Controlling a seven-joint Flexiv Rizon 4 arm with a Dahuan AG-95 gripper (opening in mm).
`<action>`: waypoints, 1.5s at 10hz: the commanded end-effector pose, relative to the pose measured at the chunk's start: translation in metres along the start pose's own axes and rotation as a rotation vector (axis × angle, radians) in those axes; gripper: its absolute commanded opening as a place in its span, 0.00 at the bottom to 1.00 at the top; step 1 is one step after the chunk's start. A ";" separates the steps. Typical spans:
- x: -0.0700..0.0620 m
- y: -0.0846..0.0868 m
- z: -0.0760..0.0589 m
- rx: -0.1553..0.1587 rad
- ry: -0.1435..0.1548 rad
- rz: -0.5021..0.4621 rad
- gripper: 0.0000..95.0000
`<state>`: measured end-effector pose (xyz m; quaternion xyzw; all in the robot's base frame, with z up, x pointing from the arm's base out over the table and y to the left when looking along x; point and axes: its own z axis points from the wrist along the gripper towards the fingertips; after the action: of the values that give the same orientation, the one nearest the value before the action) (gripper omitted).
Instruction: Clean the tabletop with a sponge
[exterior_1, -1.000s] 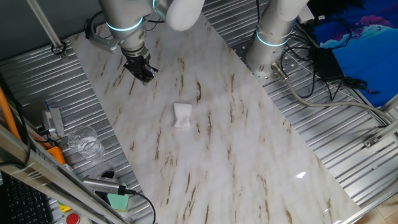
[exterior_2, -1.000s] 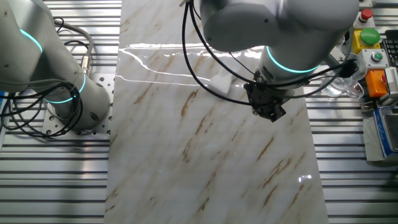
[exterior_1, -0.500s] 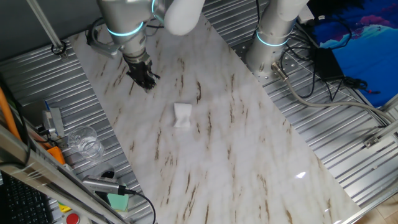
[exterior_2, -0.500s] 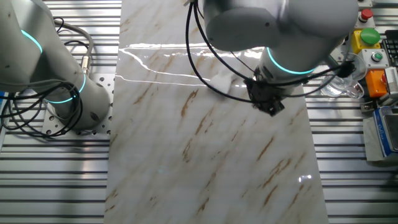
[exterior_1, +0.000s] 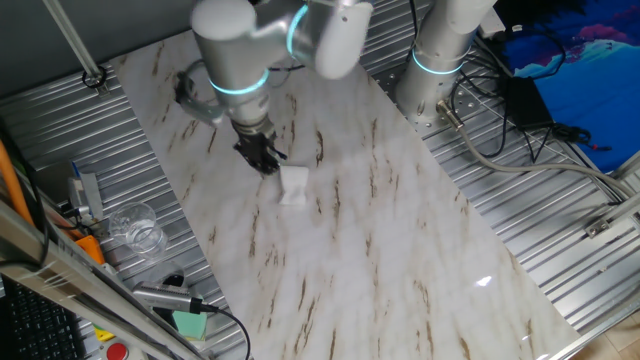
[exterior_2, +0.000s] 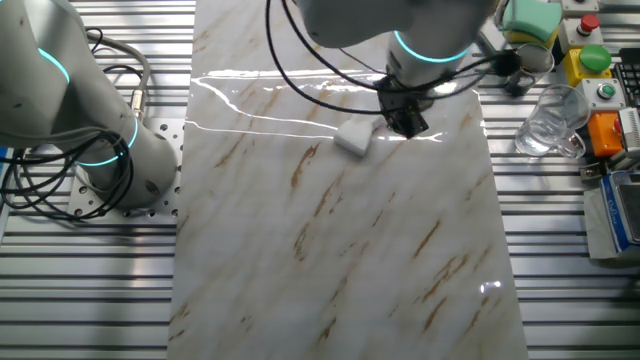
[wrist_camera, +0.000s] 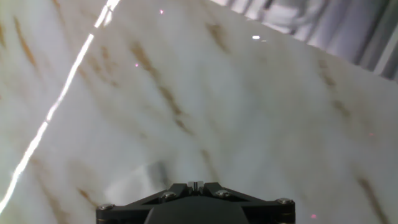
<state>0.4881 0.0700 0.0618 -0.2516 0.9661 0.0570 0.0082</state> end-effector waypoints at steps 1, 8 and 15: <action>0.003 0.005 0.002 0.004 0.005 -0.002 0.00; 0.006 0.004 0.003 -0.009 0.013 -0.053 0.00; 0.006 0.004 0.003 -0.009 0.028 -0.196 0.00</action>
<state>0.4809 0.0711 0.0585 -0.3441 0.9372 0.0564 -0.0007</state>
